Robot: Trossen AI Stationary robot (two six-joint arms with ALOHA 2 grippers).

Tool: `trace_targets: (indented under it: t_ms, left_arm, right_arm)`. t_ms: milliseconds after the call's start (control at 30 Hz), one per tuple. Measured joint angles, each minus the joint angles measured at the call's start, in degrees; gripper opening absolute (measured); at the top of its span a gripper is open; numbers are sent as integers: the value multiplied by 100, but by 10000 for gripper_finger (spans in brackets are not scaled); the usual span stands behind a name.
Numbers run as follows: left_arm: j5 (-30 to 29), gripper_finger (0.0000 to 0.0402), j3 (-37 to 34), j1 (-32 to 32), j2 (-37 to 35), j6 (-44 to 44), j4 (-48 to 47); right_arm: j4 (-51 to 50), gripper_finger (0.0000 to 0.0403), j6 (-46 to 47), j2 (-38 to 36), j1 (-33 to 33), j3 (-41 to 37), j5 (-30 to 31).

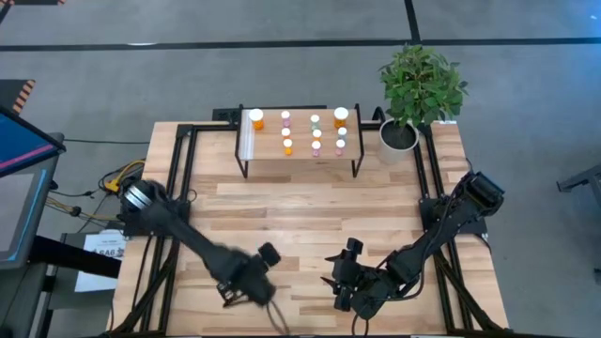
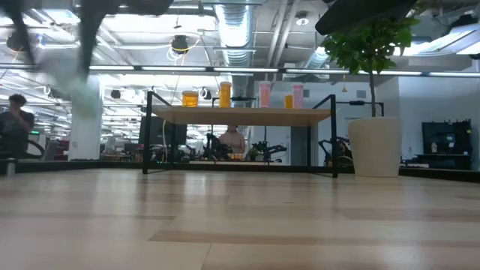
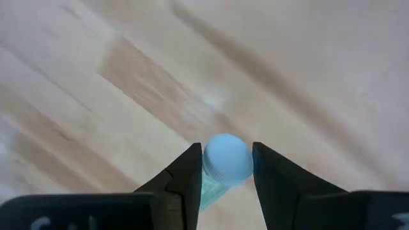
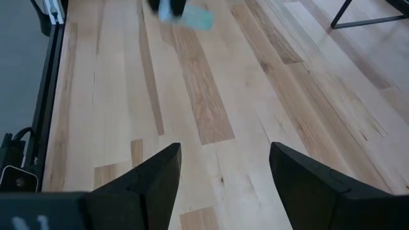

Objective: Pick and place medicine bottles onto shelf by color
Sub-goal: Put the small blue pill bottle on the shelf

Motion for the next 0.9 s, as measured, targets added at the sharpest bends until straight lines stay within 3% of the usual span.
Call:
trace_targets:
  t_ms: [100, 367, 533, 700, 900]
  left_arm:
    - [308, 105, -118, 368, -755, -84, 333]
    - [209, 105, -898, 1711, -2996, 270, 1856]
    - [74, 105, -1666, 3068, -4063, -923, 3111]
    - [-47, 105, -2296, 4304, -4597, -2140, 3691]
    - [524, 105, -2633, 5298, -4547, -2655, 3854]
  right_arm:
    - [0, 260, 0, 0, 28, 0, -1]
    - [-3, 260, -5, 0, 83, -2, -3]
    - [-2, 260, -16, 1, 63, -2, -3]
    - [-1, 260, -16, 2, 24, -2, -2]
    - [-2, 260, -16, 2, -15, -2, -1]
